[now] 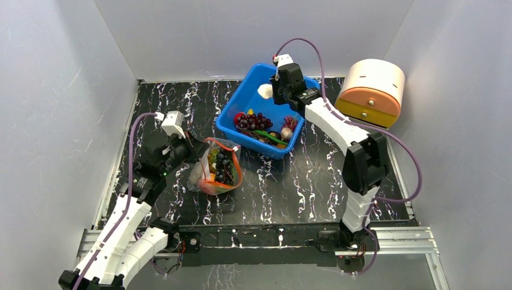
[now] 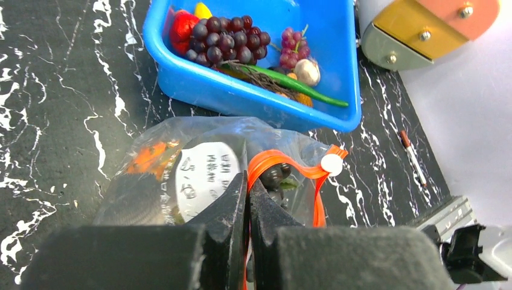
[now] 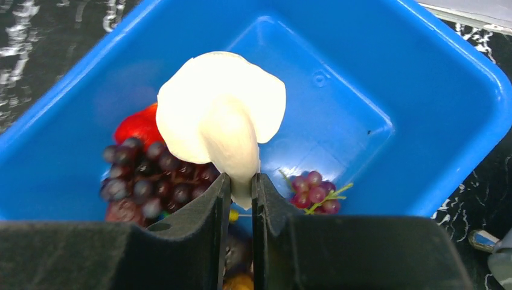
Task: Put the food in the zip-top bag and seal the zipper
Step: Pick up the fake vegetable from the bin, then place the fake vegetable in the zipper food storage bag.
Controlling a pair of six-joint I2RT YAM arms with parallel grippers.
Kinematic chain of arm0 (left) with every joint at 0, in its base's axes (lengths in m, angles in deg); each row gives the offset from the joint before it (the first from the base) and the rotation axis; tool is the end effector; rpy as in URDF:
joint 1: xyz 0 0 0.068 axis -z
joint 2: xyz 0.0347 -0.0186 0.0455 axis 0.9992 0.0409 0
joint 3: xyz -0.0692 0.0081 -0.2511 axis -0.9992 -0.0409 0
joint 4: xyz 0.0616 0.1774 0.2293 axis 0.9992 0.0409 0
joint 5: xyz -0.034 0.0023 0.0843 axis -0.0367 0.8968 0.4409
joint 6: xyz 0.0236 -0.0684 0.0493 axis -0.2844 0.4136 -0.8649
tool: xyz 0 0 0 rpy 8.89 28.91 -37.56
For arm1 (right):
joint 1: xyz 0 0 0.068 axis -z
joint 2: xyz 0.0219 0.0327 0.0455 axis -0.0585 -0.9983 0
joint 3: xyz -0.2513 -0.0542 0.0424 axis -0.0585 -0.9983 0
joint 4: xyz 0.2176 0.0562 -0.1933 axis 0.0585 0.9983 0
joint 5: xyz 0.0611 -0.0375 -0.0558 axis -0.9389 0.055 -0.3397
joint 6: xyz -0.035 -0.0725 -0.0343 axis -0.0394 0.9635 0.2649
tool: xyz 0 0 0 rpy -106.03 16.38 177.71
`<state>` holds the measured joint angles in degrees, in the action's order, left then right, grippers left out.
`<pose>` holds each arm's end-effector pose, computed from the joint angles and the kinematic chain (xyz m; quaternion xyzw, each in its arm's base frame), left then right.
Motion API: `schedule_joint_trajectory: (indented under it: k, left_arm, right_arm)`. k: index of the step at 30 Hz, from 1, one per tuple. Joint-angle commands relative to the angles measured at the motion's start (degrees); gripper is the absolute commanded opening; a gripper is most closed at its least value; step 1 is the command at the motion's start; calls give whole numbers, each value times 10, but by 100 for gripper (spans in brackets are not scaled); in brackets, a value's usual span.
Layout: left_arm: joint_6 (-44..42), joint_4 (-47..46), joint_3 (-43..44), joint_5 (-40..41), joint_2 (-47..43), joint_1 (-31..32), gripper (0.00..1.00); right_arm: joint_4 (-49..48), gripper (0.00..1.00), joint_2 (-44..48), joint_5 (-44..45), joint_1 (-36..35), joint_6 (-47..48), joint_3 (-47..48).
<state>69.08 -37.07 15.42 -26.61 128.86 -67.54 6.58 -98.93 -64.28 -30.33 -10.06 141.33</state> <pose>0.2370 -0.1027 0.3161 0.0281 0.7783 -0.3082 0.5464 0.4627 0.2215 0.2682 -0.1196 0.8740 0.0647 0.4665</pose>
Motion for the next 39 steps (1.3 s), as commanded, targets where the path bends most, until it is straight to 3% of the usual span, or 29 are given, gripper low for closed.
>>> schedule_joint_trajectory:
  k: [1, 13, 21, 30, 39]
  left_arm:
    - [32, 7, 55, 41, 15, 2, 0]
    - [101, -45, 60, -1, 61, 2, 0]
    - [96, -28, 105, 5, 91, 2, 0]
    - [116, -15, 116, 0, 100, 2, 0]
    - [110, 21, 141, -3, 107, 2, 0]
  right_arm:
    - [21, 0, 79, -82, -3, -20, -24]
    - [12, 0, 314, -198, -26, -66, -176]
    - [-81, 0, 451, -320, -49, -125, -300]
    - [-110, 0, 453, -385, -96, -149, -336]
    - [-92, 0, 399, -345, -181, -158, -302]
